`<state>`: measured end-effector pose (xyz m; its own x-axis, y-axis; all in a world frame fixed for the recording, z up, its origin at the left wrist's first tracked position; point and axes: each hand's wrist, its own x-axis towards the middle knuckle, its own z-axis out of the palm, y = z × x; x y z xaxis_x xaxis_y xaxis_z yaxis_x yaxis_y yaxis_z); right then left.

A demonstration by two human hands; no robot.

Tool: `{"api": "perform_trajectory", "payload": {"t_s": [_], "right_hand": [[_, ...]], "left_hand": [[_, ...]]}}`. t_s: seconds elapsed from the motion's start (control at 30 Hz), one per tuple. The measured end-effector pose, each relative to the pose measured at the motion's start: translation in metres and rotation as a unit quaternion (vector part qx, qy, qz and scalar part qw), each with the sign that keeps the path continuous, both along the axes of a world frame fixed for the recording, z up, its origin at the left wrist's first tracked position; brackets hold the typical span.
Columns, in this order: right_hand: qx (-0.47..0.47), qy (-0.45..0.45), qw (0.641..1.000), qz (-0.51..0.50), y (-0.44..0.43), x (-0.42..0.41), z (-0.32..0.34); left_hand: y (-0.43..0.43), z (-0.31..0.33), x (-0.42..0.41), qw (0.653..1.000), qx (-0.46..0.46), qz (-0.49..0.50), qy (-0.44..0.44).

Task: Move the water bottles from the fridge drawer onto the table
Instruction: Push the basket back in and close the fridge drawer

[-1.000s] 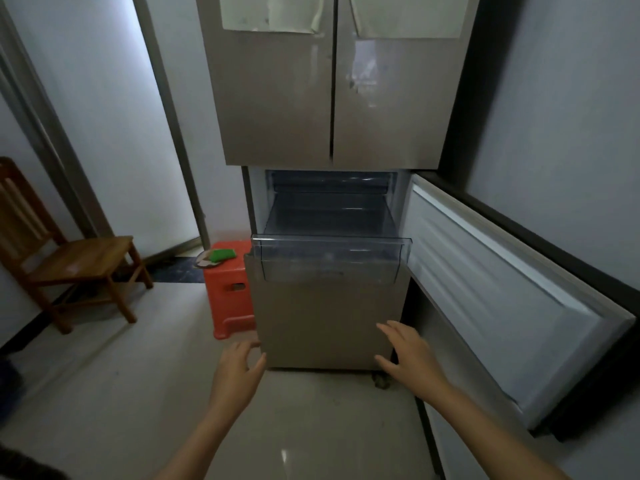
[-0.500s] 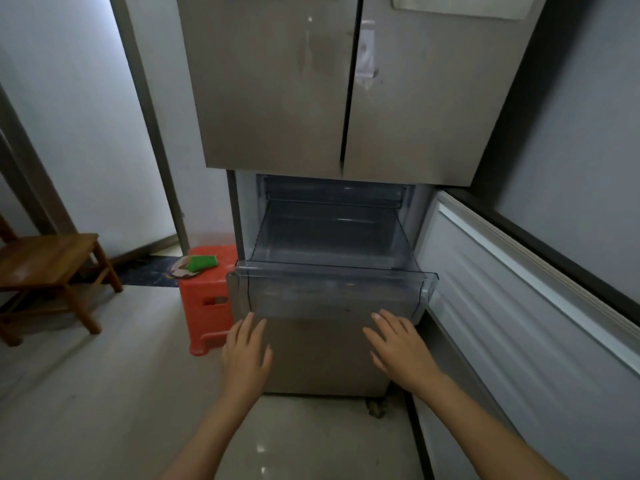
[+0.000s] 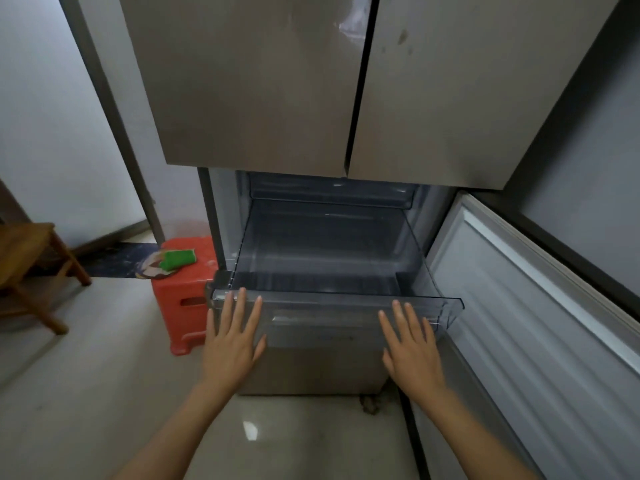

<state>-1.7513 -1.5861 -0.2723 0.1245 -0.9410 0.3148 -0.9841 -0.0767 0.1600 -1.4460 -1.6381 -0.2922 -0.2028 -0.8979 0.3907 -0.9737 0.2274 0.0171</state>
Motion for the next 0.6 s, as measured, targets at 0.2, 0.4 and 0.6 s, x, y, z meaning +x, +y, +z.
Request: {"api": "perform_trajectory", "payload": {"t_s": [0.2,0.4,0.6], "right_hand": [[-0.03,-0.002,0.999,0.042,-0.014,-0.011,-0.009],[-0.043,0.0,0.998,0.035,-0.019,-0.03,-0.013],[-0.03,-0.061,0.998,0.005,-0.021,-0.021,-0.02]], "left_hand": [[0.001,-0.005,-0.002,1.0,-0.023,-0.011,0.004],[0.011,0.001,-0.007,0.999,-0.023,0.003,0.023],[0.015,0.0,-0.016,0.999,0.024,0.038,0.024]]}}
